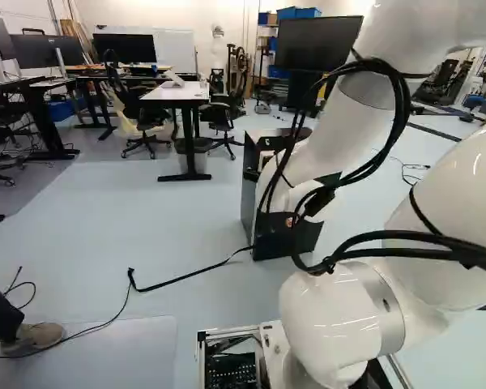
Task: Open the fridge door
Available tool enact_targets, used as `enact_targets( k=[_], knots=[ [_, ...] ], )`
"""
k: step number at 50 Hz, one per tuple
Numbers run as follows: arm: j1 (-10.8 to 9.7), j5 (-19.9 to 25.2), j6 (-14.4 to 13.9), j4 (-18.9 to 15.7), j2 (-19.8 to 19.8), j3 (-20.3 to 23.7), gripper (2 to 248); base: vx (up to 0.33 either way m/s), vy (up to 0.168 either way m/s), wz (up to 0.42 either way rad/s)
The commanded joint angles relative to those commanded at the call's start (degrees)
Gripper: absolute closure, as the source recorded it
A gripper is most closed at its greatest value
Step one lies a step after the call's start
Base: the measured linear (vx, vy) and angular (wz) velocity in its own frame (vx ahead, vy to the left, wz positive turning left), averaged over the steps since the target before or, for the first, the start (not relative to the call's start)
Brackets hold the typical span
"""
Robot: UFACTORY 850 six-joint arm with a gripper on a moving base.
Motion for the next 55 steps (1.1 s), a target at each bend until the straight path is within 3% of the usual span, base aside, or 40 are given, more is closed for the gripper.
enact_targets(
  k=[24, 55],
  knots=[
    [4.19, 0.00, 0.00, 4.74, -3.97, -3.74, 3, 0.000, 0.000, 0.000],
    [10.58, 0.00, 0.00, 16.63, -6.43, -6.16, 3, 0.000, 0.000, 0.000]
  ],
)
